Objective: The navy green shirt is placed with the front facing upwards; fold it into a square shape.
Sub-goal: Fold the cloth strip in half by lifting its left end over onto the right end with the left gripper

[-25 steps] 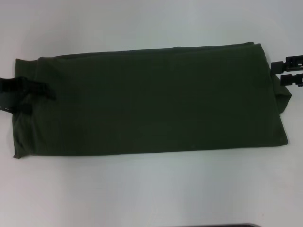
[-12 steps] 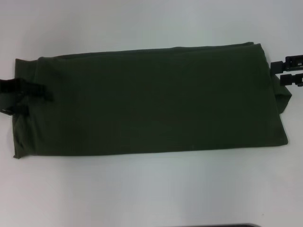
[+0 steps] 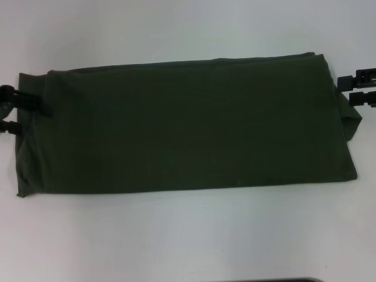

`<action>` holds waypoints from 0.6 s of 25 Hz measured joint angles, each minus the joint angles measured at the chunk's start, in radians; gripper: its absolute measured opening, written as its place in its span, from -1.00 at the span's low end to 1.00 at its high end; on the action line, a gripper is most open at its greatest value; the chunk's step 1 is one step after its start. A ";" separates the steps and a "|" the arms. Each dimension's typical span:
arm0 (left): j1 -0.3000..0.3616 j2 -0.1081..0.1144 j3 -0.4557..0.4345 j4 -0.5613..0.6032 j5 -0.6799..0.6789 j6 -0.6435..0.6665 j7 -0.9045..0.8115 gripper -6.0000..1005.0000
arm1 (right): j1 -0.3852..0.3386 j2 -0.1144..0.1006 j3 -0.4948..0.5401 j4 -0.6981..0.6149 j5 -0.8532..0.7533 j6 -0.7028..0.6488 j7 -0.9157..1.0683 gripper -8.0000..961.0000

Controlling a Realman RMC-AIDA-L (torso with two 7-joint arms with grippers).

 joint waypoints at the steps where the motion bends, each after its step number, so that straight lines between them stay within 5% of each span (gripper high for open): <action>1: 0.001 0.001 0.000 0.012 0.000 0.007 -0.004 0.74 | 0.000 0.000 0.000 0.000 0.000 0.000 0.000 0.66; 6: -0.006 0.021 0.006 0.012 0.010 0.026 -0.022 0.74 | 0.002 -0.002 -0.001 0.000 0.000 0.000 0.000 0.66; 15: -0.008 0.015 0.013 0.007 0.061 0.026 -0.064 0.74 | -0.001 -0.002 -0.002 0.000 0.000 0.003 0.000 0.66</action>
